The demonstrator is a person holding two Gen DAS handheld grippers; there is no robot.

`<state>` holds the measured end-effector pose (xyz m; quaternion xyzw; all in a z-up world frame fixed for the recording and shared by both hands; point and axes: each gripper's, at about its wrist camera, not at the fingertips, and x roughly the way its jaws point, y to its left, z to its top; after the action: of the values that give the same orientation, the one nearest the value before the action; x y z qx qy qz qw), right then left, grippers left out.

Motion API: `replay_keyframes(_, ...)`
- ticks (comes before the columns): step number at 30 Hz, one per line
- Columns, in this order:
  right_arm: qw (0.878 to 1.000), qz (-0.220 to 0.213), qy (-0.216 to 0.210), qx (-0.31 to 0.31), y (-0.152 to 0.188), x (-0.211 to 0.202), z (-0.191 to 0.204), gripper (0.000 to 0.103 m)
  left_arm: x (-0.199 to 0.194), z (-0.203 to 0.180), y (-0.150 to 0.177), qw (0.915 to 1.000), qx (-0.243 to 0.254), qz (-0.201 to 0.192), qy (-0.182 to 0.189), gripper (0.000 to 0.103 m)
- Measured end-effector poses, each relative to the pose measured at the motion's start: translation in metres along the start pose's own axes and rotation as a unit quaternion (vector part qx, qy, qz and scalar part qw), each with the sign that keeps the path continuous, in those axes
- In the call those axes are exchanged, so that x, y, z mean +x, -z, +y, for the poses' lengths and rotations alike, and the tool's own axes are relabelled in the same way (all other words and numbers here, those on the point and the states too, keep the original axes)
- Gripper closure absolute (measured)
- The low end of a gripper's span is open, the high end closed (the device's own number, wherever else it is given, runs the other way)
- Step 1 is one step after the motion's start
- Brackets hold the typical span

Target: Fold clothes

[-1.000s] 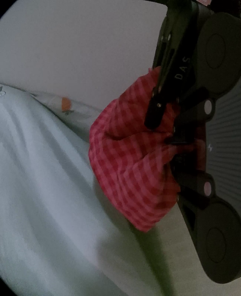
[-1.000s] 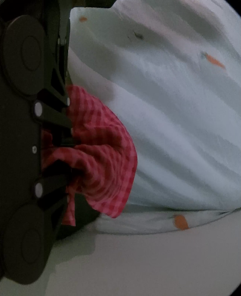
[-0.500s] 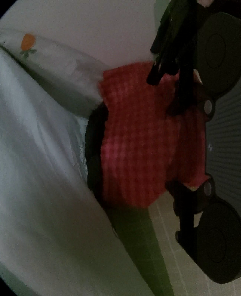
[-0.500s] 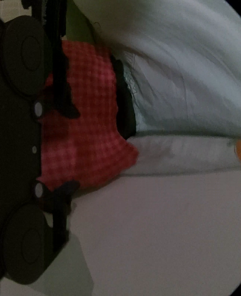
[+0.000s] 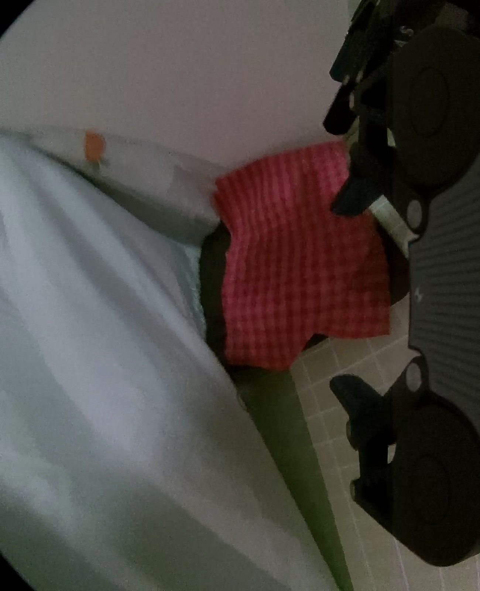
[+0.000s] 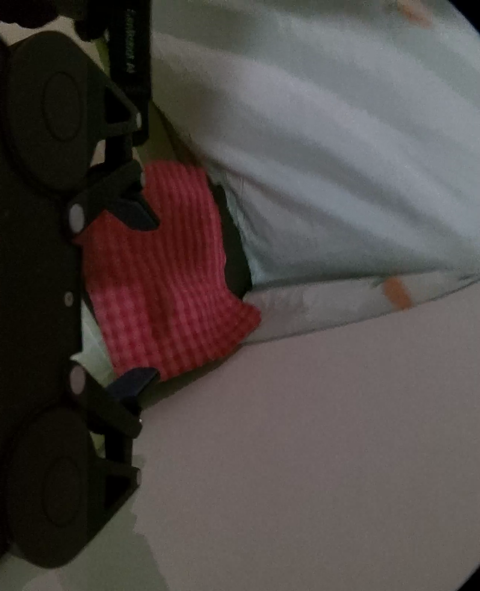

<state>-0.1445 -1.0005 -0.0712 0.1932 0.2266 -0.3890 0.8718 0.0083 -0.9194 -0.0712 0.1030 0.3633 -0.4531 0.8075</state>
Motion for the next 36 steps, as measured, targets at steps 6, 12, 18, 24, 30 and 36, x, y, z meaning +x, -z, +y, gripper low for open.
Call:
replay_keyframes(6, 1.000, -0.007, -0.003, -0.023, 0.013, -0.060, 0.003, 0.000, -0.063, -0.011, 0.022, 0.9985, 0.040, -0.036, -0.007, 0.000)
replay_keyframes(12, 1.000, -0.013, -0.004, -0.024, 0.040, -0.113, 0.006, 0.000, -0.113, -0.012, 0.053, 0.9965, 0.068, -0.048, -0.003, 0.000)
replay_keyframes(18, 1.000, 0.003, -0.006, -0.024, 0.072, -0.149, 0.011, 0.000, -0.151, -0.002, 0.090, 0.9952, 0.080, -0.057, -0.001, 0.000)
replay_keyframes(24, 1.000, 0.007, 0.006, -0.029, 0.097, -0.174, 0.012, 0.000, -0.172, 0.016, 0.122, 0.9961, 0.070, -0.053, -0.003, 0.000)
replay_keyframes(30, 0.999, 0.006, 0.013, -0.029, 0.104, -0.185, 0.009, 0.000, -0.180, 0.021, 0.135, 0.9969, 0.066, -0.041, -0.006, 0.000)
replay_keyframes(36, 1.000, 0.003, 0.011, -0.026, 0.105, -0.187, 0.005, 0.000, -0.181, 0.019, 0.138, 0.9967, 0.072, -0.037, -0.007, 0.000)
